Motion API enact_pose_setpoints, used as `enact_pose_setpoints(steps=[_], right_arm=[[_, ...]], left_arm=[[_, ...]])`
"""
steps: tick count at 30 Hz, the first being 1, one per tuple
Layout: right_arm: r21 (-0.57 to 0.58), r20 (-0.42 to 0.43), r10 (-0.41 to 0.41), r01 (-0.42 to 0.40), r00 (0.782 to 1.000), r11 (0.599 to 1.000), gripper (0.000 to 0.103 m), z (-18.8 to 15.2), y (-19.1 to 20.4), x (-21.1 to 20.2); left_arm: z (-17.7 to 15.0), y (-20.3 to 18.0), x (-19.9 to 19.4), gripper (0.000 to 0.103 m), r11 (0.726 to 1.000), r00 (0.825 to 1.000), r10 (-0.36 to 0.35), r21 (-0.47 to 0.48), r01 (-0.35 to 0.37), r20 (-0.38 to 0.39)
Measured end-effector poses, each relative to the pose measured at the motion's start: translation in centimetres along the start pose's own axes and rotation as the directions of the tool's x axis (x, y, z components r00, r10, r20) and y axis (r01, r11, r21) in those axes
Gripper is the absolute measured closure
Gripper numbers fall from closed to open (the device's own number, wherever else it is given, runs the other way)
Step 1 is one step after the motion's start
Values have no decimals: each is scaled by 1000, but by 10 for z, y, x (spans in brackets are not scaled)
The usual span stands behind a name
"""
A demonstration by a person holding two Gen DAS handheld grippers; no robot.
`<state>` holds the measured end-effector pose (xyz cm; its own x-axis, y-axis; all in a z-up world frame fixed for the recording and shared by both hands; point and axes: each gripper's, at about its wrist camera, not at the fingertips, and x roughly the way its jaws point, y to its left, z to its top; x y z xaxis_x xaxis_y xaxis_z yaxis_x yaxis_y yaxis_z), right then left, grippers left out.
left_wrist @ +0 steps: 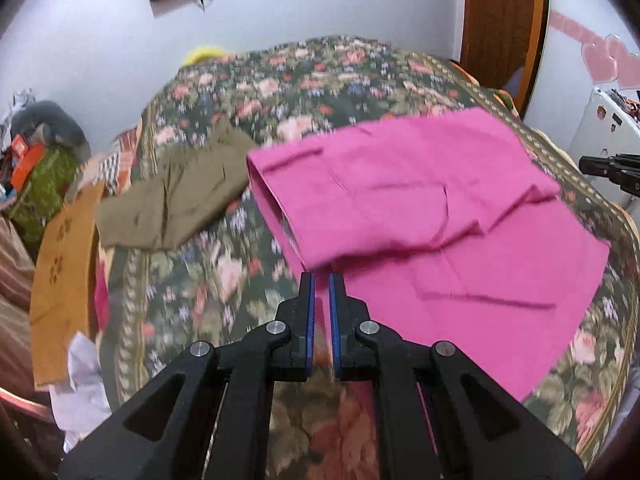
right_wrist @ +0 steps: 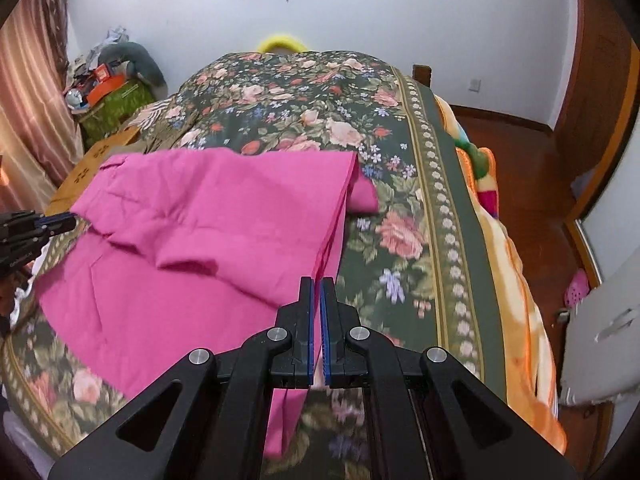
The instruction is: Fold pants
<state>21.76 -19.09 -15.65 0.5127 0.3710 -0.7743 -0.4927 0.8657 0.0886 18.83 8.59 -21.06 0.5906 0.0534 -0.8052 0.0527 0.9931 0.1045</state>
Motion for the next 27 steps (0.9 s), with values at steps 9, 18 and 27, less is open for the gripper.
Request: enact_pose_setpoints(steps=[9, 18, 27], right_arm=[[-52, 53, -41, 44, 998, 998, 48, 3, 26, -24], [-144, 62, -63, 72, 996, 987, 22, 13, 56, -2], [-213, -58, -24, 11, 998, 977, 22, 9, 64, 41]], left_arm=[[11, 2, -34, 62, 999, 997, 37, 11, -38, 63], [26, -34, -12, 53, 986, 1000, 23, 166, -24, 11], [27, -54, 37, 53, 965, 996, 23, 264, 1, -91]])
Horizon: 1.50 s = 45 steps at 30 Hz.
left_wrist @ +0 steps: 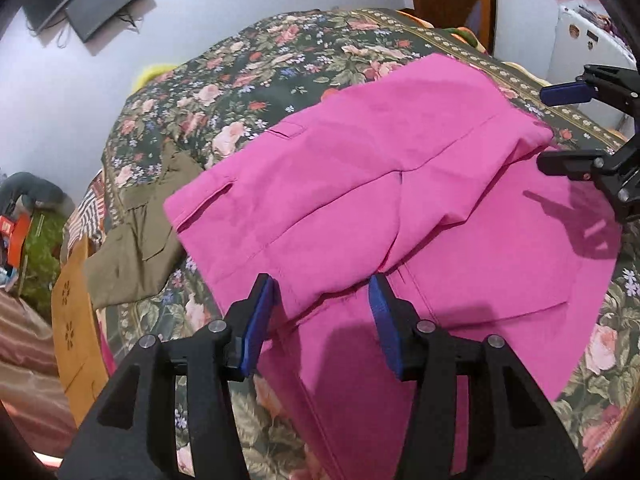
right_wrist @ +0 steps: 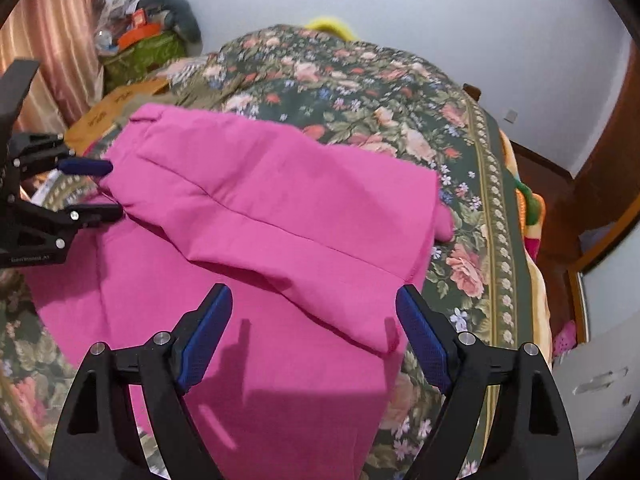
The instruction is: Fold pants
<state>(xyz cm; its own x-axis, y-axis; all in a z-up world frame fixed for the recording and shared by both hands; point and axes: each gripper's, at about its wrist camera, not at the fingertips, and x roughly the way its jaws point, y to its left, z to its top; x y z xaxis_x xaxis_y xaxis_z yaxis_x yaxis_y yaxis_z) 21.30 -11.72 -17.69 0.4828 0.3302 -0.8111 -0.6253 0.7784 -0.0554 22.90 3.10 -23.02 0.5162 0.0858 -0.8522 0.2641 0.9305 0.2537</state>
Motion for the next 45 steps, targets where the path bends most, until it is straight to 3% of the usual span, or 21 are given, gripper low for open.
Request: enact_pose_setpoints(steps=[4, 7, 9, 11, 12, 15, 20, 25, 27, 36, 45], right_arm=[[-65, -34, 19, -21, 999, 998, 24, 4, 4, 16], [-112, -65, 17, -24, 998, 993, 32, 8, 9, 31], [-130, -95, 25, -38, 995, 991, 51, 11, 10, 42], [-131, -97, 54, -66, 994, 989, 56, 16, 9, 48], [-133, -92, 55, -67, 994, 989, 69, 18, 9, 49], [-94, -90, 96, -104, 991, 990, 91, 25, 4, 51], [-31, -56, 132, -134, 990, 990, 98, 25, -1, 46], [10, -3, 144, -144, 990, 989, 100, 27, -5, 31], [9, 17, 136, -136, 991, 991, 100, 28, -7, 21], [13, 93, 89, -90, 992, 996, 100, 18, -17, -34], [28, 79, 87, -90, 993, 996, 100, -25, -6, -60]], left_arm=[[5, 3, 6, 53, 1000, 1000, -24, -1, 24, 2], [9, 3, 10, 54, 999, 999, -35, 19, 35, 8], [10, 3, 11, 56, 999, 999, -44, 32, 44, 12], [11, 3, 12, 56, 998, 999, -53, 38, 52, 10], [10, 4, 11, 56, 997, 998, -61, 42, 61, 7], [7, 6, 8, 56, 996, 997, -82, 45, 81, 10], [4, 5, 12, 57, 998, 999, -45, 35, 45, 3], [13, 6, 12, 86, 1000, 1000, -14, -11, 14, 2], [17, 9, 6, 90, 999, 1000, -5, -36, 5, 11], [18, -1, -59, 92, 998, 992, -44, -35, 48, 115], [-13, -34, -77, 92, 993, 990, -112, -34, 115, 85]])
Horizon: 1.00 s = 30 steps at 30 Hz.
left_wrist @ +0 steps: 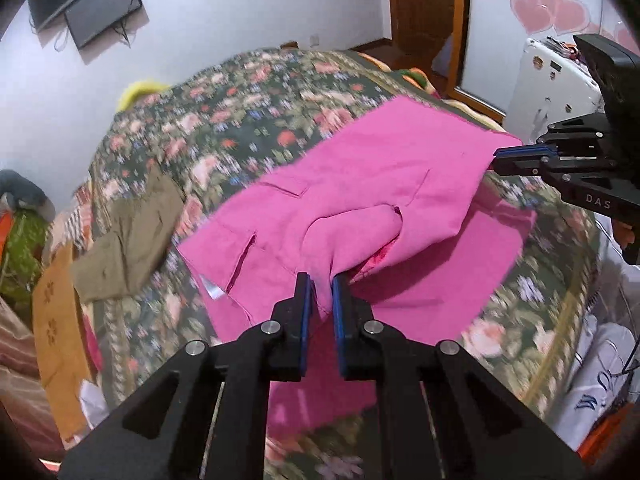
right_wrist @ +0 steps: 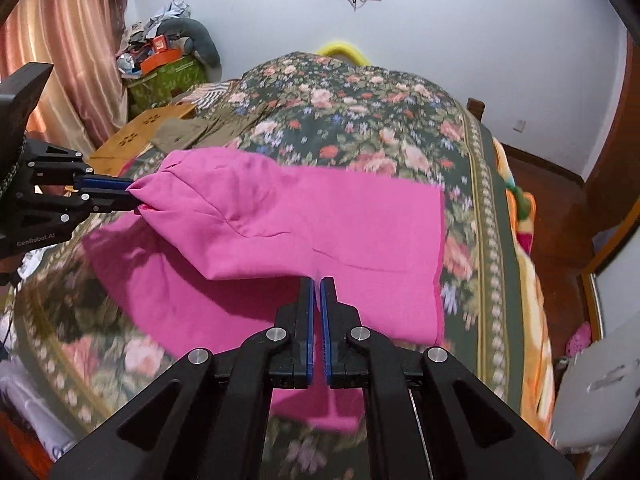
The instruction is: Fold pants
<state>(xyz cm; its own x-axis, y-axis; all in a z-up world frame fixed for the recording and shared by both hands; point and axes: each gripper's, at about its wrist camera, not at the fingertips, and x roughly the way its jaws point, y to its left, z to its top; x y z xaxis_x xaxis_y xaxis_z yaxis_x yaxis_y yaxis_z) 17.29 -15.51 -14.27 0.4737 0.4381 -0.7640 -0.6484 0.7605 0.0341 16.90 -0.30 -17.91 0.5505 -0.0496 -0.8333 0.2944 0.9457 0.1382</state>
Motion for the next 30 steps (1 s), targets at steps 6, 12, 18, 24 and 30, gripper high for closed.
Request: enact_pose_setpoints(steps=[6, 12, 18, 24, 30], right_arm=[[49, -35, 21, -20, 999, 999, 100, -33, 6, 1], [70, -78, -9, 14, 997, 997, 100, -52, 11, 3], [114, -54, -43, 49, 998, 992, 100, -56, 4, -15], [217, -30, -82, 86, 996, 972, 95, -55, -17, -24], [307, -63, -75, 90, 995, 947, 88, -62, -34, -12]], left_arm=[[-25, -1, -1, 92, 998, 1000, -20, -60, 19, -22], [-40, 17, -8, 86, 984, 997, -71, -166, 64, -35], [-53, 42, -37, 80, 964, 999, -34, -265, 37, 19], [-61, 79, -35, 64, 903, 999, -47, -426, 45, 4], [-63, 77, -14, 64, 867, 988, -156, -482, 129, -16]])
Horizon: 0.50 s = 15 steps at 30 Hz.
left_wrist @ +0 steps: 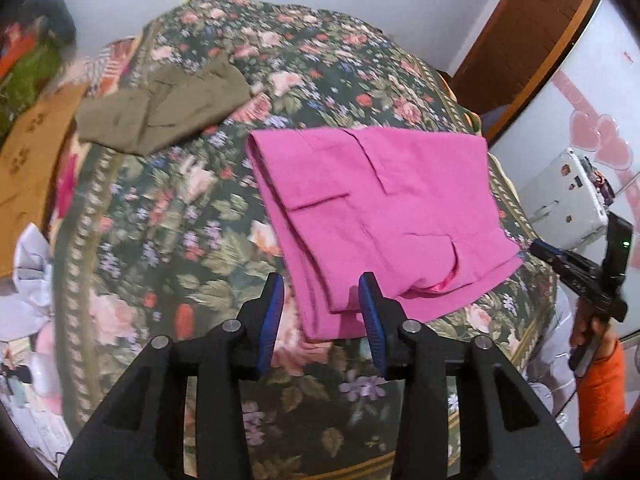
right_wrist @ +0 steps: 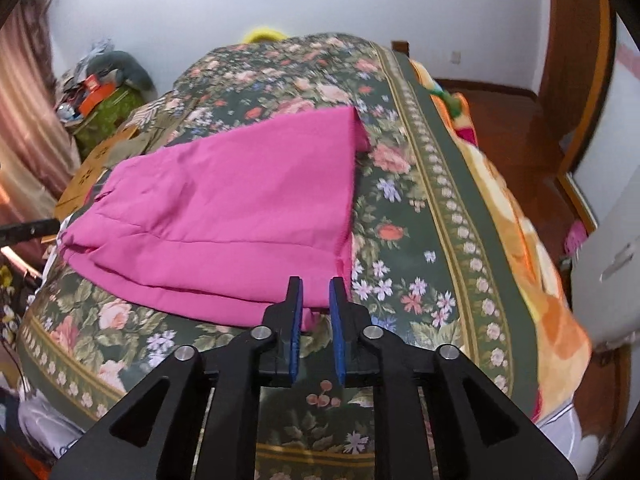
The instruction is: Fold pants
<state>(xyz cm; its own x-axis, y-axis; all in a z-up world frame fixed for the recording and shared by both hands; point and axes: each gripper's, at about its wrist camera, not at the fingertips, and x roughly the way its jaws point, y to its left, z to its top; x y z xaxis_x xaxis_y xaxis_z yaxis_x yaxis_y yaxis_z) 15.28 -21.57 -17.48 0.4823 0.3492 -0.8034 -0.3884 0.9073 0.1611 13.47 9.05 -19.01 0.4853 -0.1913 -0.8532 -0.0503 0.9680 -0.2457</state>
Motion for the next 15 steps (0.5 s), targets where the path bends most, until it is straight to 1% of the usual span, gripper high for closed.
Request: enact_pose_setpoints(steps=[1, 2, 3, 5, 7, 9, 12, 15], right_arm=[[9, -8, 3, -3, 1000, 1000, 86, -1, -1, 3], [17, -15, 6, -6, 1000, 1000, 85, -2, -2, 5], [24, -24, 8, -8, 1000, 1000, 84, -3, -3, 9], [33, -37, 13, -12, 999, 999, 84, -5, -3, 13], [51, -50, 33, -30, 998, 998, 83, -6, -4, 18], [69, -66, 57, -52, 996, 996, 82, -7, -5, 25], [101, -64, 81, -75, 995, 992, 82, -6, -8, 31], [118, -70, 110, -101, 991, 988, 82, -5, -11, 32]], left_arm=[[0, -3, 3, 65, 1000, 1000, -5, 4, 6, -7], [0, -5, 6, 70, 1000, 1000, -14, 6, 14, -13], [-1, -7, 10, 79, 1000, 999, -23, 6, 24, -24], [-2, -9, 20, 82, 1000, 998, -25, 4, 25, -55], [-3, -9, 26, 85, 1000, 998, -23, -1, 23, -63], [-3, -8, 25, 91, 1000, 998, -27, -9, 27, -58], [-2, -5, 22, 95, 998, 998, -45, -34, 44, -51], [0, -9, 10, 95, 1000, 1000, -25, -15, 24, -19]])
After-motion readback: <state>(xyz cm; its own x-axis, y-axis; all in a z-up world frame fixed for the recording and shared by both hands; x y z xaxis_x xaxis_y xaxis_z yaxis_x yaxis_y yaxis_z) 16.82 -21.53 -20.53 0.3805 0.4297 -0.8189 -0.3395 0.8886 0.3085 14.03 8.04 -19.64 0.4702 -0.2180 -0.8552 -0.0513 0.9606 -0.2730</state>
